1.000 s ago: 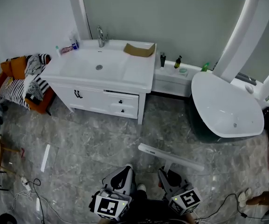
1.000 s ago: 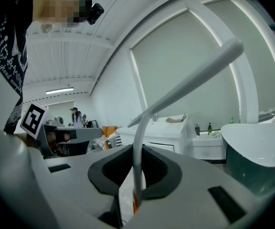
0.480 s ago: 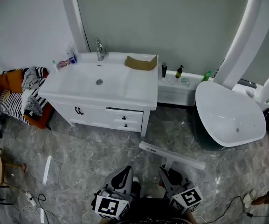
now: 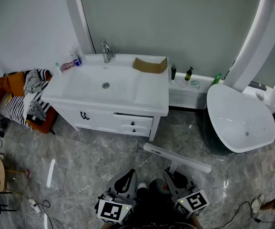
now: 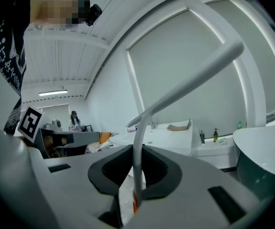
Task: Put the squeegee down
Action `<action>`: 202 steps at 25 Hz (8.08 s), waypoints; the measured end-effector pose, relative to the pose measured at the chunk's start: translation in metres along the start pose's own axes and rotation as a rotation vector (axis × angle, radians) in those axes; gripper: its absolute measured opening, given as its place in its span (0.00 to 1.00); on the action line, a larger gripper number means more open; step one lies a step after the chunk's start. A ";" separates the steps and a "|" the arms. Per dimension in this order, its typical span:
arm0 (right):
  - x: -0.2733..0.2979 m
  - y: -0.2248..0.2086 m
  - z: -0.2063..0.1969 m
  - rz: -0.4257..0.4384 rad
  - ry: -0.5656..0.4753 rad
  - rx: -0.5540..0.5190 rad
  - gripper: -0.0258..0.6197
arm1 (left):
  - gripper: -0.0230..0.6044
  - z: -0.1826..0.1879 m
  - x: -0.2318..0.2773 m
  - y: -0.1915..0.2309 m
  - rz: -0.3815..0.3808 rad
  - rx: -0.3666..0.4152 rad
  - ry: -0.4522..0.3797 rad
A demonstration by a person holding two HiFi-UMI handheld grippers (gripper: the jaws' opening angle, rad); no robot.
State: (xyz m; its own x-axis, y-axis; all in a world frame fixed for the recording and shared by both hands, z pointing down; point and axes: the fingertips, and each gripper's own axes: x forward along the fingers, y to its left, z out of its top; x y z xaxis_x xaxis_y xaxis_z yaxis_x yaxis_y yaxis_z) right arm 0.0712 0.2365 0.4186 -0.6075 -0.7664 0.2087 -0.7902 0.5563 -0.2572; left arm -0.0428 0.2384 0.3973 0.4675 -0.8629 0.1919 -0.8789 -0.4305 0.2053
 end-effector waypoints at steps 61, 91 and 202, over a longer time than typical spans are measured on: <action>0.269 -0.169 0.095 -0.071 0.013 0.027 0.13 | 0.04 0.089 0.279 0.173 -0.049 -0.011 -0.008; 0.332 -0.180 0.103 -0.123 0.031 0.099 0.13 | 0.04 0.097 0.317 0.229 -0.100 0.005 0.052; 0.320 -0.174 0.167 -0.089 -0.114 -0.101 0.08 | 0.04 0.130 0.346 0.187 -0.238 -0.010 -0.067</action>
State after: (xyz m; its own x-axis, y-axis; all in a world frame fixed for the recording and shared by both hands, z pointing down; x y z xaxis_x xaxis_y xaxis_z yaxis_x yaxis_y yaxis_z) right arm 0.0282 -0.1589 0.3727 -0.5258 -0.8426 0.1163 -0.8483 0.5093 -0.1450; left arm -0.0577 -0.1749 0.3769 0.6536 -0.7533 0.0726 -0.7437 -0.6215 0.2464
